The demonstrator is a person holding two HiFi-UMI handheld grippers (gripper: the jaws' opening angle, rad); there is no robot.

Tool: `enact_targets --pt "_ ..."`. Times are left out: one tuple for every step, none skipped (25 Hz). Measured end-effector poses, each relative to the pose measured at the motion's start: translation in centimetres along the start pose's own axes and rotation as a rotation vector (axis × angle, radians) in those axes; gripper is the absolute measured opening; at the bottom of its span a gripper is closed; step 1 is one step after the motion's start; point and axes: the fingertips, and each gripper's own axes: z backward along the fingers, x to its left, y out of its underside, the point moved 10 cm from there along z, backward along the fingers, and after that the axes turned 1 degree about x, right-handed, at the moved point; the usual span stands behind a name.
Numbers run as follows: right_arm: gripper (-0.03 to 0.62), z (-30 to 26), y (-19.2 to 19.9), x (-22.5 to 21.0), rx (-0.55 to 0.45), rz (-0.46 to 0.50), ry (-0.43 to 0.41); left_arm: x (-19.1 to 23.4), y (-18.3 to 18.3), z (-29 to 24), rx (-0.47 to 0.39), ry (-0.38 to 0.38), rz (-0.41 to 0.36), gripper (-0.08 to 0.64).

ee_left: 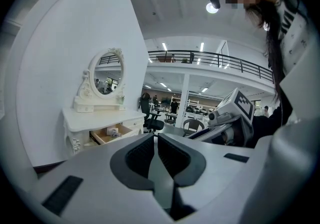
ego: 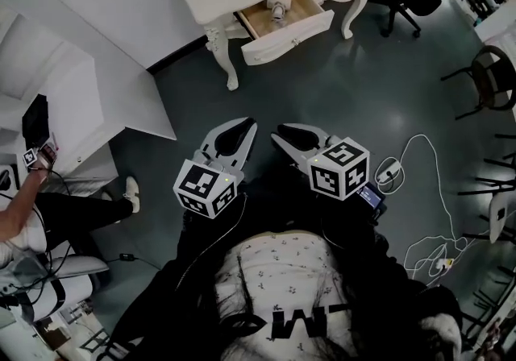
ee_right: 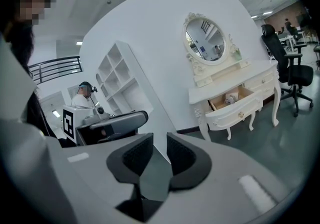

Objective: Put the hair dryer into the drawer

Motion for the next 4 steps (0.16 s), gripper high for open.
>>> enact_targets --pt "0.094 -0.12 -0.11 -0.07 0.001 0.003 -0.003 0.07 -0.02 -0.04 -0.001 -0.004 -0.001 0.003" --pt "0.094 -0.22 -0.21 -0.15 0.003 0.007 -0.006 0.14 -0.03 -0.09 -0.003 -0.008 -0.002 0.003" --pt "0.094 -0.30 -0.28 -0.24 0.005 0.010 -0.009 0.19 -0.05 -0.15 -0.005 -0.012 -0.002 0.003" --pt "0.094 -0.38 -0.35 -0.32 0.007 0.013 -0.012 0.23 -0.06 -0.21 -0.007 -0.015 -0.003 0.003"
